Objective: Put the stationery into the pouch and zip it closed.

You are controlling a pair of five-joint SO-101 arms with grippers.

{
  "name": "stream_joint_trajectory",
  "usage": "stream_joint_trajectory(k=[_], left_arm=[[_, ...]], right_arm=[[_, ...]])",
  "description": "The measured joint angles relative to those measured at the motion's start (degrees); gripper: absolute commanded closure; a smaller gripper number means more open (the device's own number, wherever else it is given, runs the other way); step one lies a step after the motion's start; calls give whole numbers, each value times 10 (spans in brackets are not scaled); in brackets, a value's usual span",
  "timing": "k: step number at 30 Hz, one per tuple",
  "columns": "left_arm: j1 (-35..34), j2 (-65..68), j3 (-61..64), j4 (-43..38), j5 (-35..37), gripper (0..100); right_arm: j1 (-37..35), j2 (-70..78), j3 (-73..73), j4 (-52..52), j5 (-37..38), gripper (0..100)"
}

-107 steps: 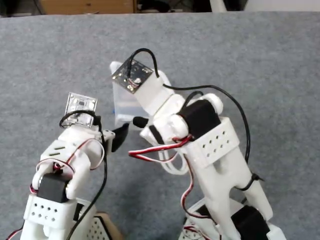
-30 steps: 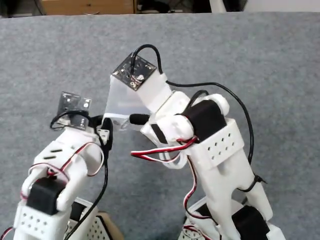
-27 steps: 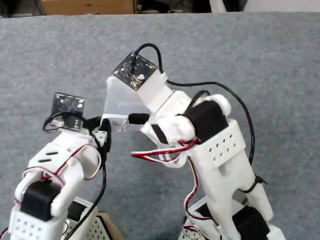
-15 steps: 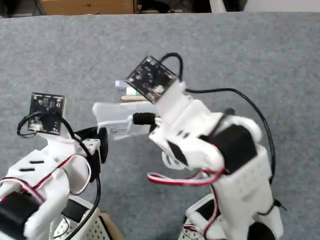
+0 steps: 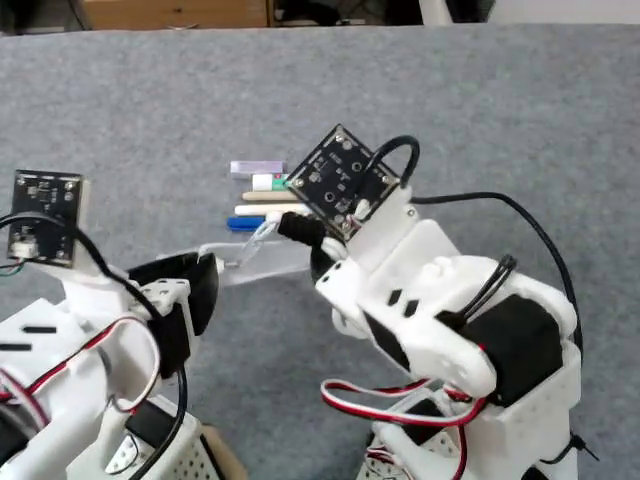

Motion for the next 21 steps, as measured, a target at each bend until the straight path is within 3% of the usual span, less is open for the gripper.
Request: stream_joint_trajectory(k=[15,21], left_arm=[[-10,-110,167,-17,6,973],[-71,-124,234,-77,4,973]], right_arm=[[2,-4,65,-21,-1,986],[1,-4,88,-33,-3,986]])
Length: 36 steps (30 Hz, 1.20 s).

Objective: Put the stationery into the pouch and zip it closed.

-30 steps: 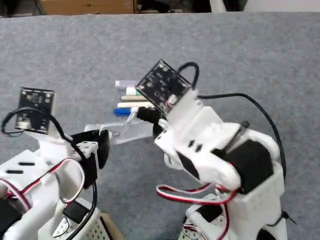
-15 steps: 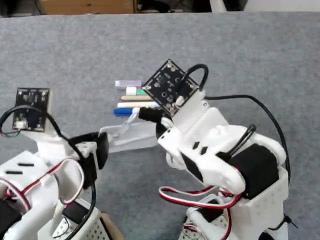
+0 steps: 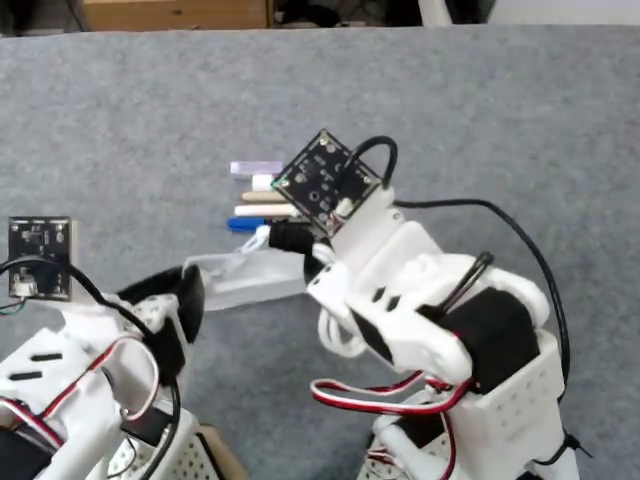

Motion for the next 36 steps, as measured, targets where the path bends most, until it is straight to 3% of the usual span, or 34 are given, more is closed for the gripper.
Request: stream_joint_trajectory(k=[14,18,36], left_arm=[[-10,-1,47,-51,-25,973],[-42,-2,70,-78,-25,973],[-53,-2,84,-86,-47,973]], right_arm=[[130,0,40,-36,42,986],[172,8,42,-33,44,986],[185,6,42,-32,44,986]])
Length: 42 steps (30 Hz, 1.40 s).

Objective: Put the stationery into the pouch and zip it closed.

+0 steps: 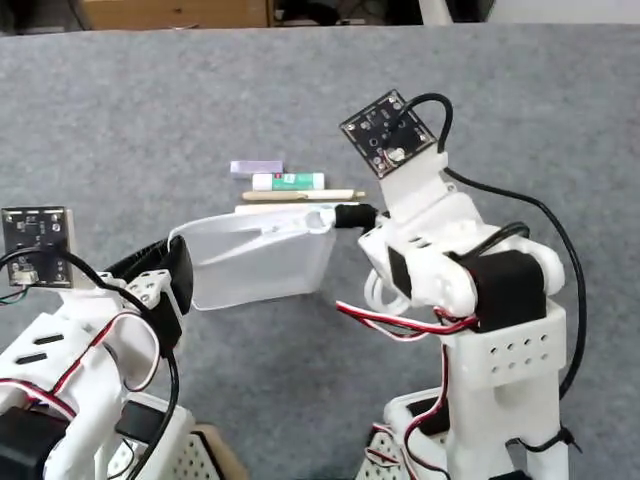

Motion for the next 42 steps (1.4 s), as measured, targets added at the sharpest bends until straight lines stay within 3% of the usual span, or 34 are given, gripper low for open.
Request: stream_joint_trajectory(k=[25,33,42], left_arm=[[0,-2,0,0,0,971],[0,-3,-3,0,0,970],[-1,-2,-13,1,0,970]], right_arm=[[-1,0,0,4,35,985],[-81,0,0,21,35,985],[-87,0,0,21,35,985]])
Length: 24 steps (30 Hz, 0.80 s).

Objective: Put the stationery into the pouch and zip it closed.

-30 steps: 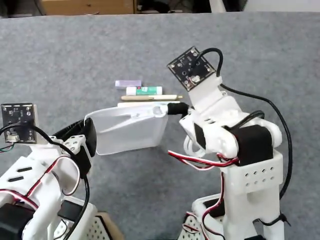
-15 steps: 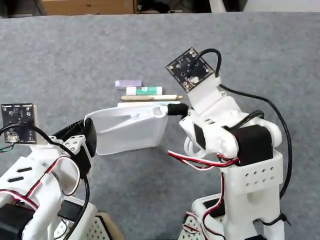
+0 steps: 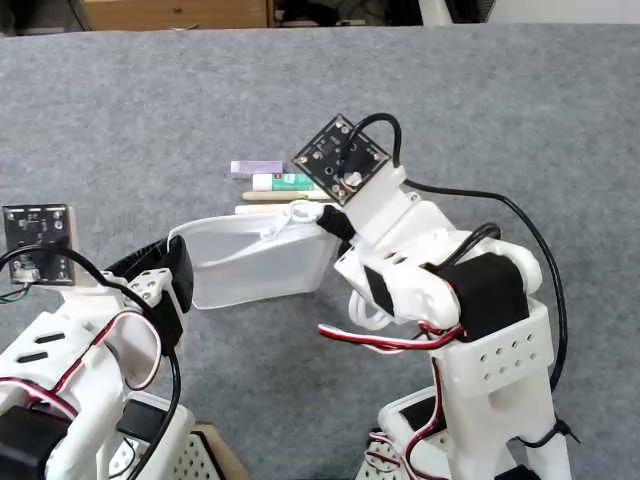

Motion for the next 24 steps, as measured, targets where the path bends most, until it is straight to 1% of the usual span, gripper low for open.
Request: stream_joint_trajectory(k=[2,4,8,10,13,16,21,24], left_arm=[[0,0,7,0,0,966],[0,-2,11,0,17,925],[-2,-2,15,4,115,806],[-2,-2,14,30,145,750],[-2,0,5,75,154,667],[0,10,-14,105,154,692],[0,58,-41,130,154,808],[0,84,-49,130,155,851]], right_arm=[[0,0,0,0,0,985],[0,0,0,0,0,985],[0,0,0,0,0,985],[0,0,0,0,0,985],[0,0,0,0,0,985],[0,0,0,0,0,985],[0,0,0,0,0,985],[-1,0,0,0,0,985]])
